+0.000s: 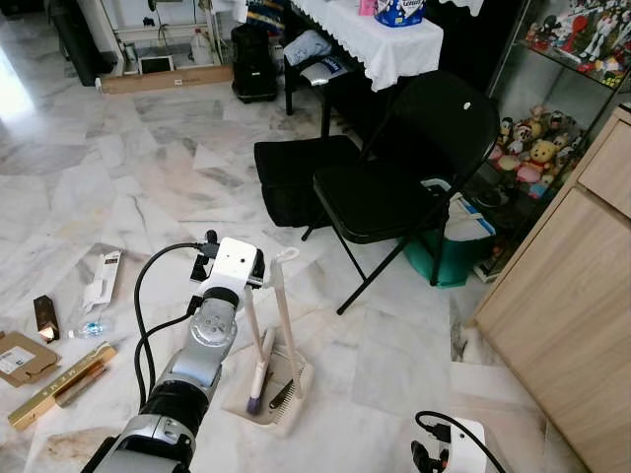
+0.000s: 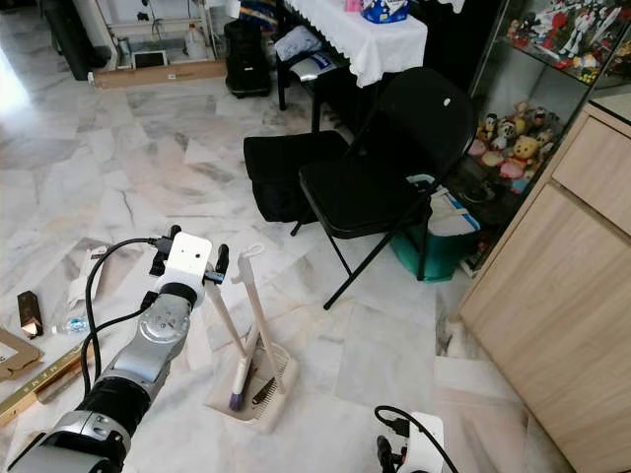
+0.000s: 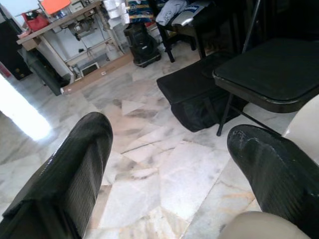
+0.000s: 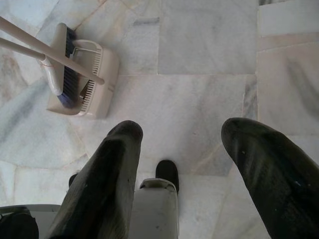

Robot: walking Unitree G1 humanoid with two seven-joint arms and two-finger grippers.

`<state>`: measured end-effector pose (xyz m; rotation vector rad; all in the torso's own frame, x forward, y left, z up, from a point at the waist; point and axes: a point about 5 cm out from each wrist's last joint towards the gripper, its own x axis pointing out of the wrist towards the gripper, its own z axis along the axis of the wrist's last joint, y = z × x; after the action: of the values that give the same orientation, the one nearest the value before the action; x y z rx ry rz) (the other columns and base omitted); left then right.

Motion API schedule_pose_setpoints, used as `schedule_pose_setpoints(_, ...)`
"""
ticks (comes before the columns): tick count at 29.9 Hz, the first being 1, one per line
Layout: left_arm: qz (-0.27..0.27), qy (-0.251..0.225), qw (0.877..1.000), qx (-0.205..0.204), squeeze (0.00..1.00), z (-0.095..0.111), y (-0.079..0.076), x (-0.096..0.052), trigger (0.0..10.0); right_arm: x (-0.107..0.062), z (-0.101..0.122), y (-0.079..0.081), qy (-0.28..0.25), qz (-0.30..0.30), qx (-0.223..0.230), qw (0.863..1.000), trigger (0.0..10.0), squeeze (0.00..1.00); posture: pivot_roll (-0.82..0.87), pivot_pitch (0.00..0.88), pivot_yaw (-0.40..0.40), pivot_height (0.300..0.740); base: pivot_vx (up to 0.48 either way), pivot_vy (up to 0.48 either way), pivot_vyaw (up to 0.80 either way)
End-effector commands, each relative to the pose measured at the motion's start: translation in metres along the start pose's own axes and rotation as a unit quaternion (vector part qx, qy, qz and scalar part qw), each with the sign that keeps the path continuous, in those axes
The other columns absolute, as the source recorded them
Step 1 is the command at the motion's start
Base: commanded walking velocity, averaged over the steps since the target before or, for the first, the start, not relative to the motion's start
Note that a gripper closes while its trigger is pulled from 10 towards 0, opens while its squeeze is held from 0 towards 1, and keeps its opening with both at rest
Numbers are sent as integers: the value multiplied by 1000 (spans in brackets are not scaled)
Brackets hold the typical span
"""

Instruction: Sweep floor

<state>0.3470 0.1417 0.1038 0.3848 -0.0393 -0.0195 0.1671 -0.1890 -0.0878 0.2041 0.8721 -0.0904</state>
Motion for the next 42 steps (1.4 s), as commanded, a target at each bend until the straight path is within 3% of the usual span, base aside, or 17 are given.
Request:
schedule_pose_setpoints(1, 0, 16, 1000, 12, 0, -9, 0, -3, 10000, -1, -4, -3, 6, -6, 6, 1000, 10000, 0, -47, 65, -39, 740, 0, 0, 0)
schedule_pose_setpoints(10, 58, 41, 997, -12, 0, -21, 12, -4, 10000, -2, -6, -2, 8, -6, 5, 1000, 10000, 0, -50, 64, -40, 740, 0, 0, 0)
schedule_pose_setpoints(16, 117, 71, 982, -127, 0, -34, 24, -8, 10000, -1, -4, -1, 4, -6, 5, 1000, 10000, 0, -53, 62, -40, 740, 0, 0, 0)
schedule_pose_setpoints(19, 132, 74, 978, -144, 0, -38, 28, -9, 10000, -1, -3, 0, 3, -5, 5, 1000, 10000, 0, -52, 62, -41, 740, 0, 0, 0)
schedule_pose_setpoints(20, 134, 76, 977, -147, 0, -39, 29, -9, 8157, -1, -3, 0, 3, -5, 5, 1000, 10000, 0, -55, 62, -41, 740, 0, 0, 0)
schedule_pose_setpoints(21, 136, 77, 976, -150, 0, -40, 30, -9, 3843, -1, -3, 1, 3, -5, 5, 1000, 10000, 0, -55, 62, -41, 740, 0, 0, 0)
schedule_pose_setpoints(22, 137, 77, 975, -156, 0, -40, 30, -10, 3843, -1, -3, 1, 2, -5, 5, 1000, 10000, 0, -55, 62, -41, 740, 0, 0, 0)
schedule_pose_setpoints(23, 136, 76, 974, -162, 0, -41, 30, -10, 0, -1, -3, 1, 2, -5, 4, 1000, 10000, 0, -55, 62, -41, 740, 0, 0, 0)
schedule_pose_setpoints(34, 121, 59, 974, -180, 0, -38, 31, -6, 0, 0, 1, 0, 0, -6, 3, 1000, 10000, 0, -58, 64, -44, 740, 0, 0, 0)
schedule_pose_setpoints(42, 119, 48, 978, -163, 0, -35, 33, -6, 0, 0, 1, 0, 0, -6, 4, 1000, 10000, 0, -57, 65, -44, 740, 0, 0, 0)
